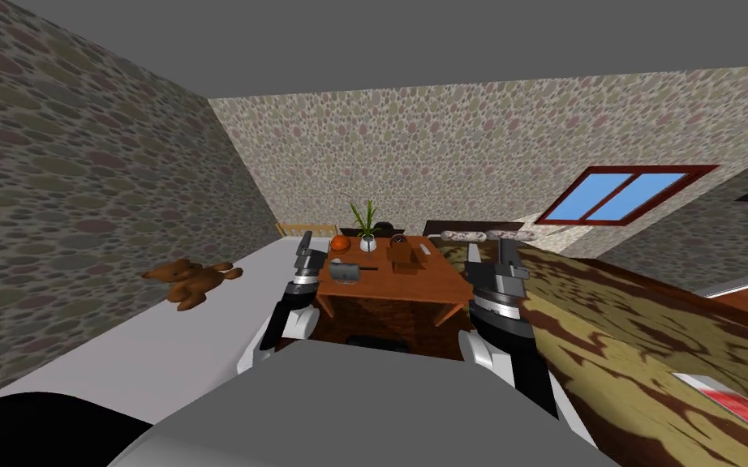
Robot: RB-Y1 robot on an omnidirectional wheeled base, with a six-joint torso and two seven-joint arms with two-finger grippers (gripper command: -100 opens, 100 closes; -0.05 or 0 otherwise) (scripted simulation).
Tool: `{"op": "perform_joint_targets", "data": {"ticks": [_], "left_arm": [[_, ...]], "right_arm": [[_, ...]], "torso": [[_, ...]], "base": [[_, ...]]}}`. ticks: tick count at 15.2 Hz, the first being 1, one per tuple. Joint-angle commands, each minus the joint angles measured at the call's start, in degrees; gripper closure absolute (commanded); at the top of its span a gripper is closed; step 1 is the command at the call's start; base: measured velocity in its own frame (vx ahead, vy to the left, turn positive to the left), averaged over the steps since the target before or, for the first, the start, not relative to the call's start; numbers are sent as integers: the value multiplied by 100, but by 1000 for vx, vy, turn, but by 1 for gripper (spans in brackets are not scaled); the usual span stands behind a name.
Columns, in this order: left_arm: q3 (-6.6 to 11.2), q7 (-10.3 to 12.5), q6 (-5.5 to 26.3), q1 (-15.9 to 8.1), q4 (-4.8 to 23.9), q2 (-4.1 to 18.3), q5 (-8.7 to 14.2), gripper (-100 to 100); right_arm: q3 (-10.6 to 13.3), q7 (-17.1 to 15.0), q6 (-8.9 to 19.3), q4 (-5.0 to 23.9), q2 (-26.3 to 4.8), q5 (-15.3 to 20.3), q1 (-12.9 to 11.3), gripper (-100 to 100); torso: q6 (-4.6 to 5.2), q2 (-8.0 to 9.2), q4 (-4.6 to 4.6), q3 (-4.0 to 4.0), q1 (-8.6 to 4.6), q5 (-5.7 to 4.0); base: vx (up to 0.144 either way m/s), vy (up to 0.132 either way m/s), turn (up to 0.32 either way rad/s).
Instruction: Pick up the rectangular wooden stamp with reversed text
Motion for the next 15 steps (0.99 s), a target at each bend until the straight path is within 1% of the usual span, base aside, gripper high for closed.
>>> {"op": "perform_joint_targets", "data": {"ticks": [1,2,3,4,5,6,7,8,9,10,11,12,13,14,15], "left_arm": [[32,51,286,-184,252,207,178,-100],[32,51,299,-184,252,207,178,-100],[51,92,455,-305,472,352,321,-100],[51,92,492,-305,472,352,321,-100],[71,136,660,-432,643,495,473,-100],[71,136,701,-432,712,495,473,-100],[93,181,847,-564,880,634,634,-100],[93,181,924,-564,972,634,634,-100],[93,181,924,-564,972,634,634,-100],[117,228,1145,-699,1205,770,802,-100],[117,228,1159,-699,1250,770,802,-100],[142,276,1361,-837,1385,904,976,-100],[142,276,1405,-837,1496,904,976,-100],[142,276,1405,-837,1546,904,976,-100],[168,325,1645,-976,1692,1036,1155,-100]], "right_arm": [[0,0,0,0,0,0,0,0],[0,0,0,0,0,0,-1,0],[0,0,0,0,0,0,0,0],[0,0,0,0,0,0,0,0],[0,0,0,0,0,0,0,0],[0,0,0,0,0,0,-1,0],[0,0,0,0,0,0,0,0],[0,0,0,0,0,0,-1,0],[0,0,0,0,0,0,0,0],[-1,0,0,0,0,0,1,0],[0,0,0,0,0,0,0,0],[0,0,0,0,0,0,0,0],[0,0,0,0,0,0,-1,0],[0,0,0,0,0,0,0,0],[-1,0,0,0,0,0,1,0]], "torso": [[0,0,0,0,0,0],[3,-1,0,-1,0,0],[0,-2,0,-1,0,0],[2,-3,-1,-2,0,0],[1,-4,-1,-2,0,0],[4,-4,-1,-2,-1,0],[1,-4,-1,-2,0,0],[3,-3,-1,-2,-1,0],[2,-3,-1,-2,-1,0],[-3,-5,-1,-3,0,0],[2,-7,-2,-4,-1,0],[1,-8,-2,-5,-1,0],[4,-8,-2,-5,-1,0],[2,-7,-2,-4,-1,0],[-3,-8,-2,-5,1,0]], "base": [[-45,10,-348],[-40,12,-273],[-40,13,-294],[-38,12,-290],[-41,5,-406],[-43,9,-326],[-52,4,-348],[-49,7,-333],[-30,13,-132],[-29,5,-299],[-30,6,-313],[-37,2,-384],[-39,3,-378],[-28,8,-162],[-32,0,-335]]}}
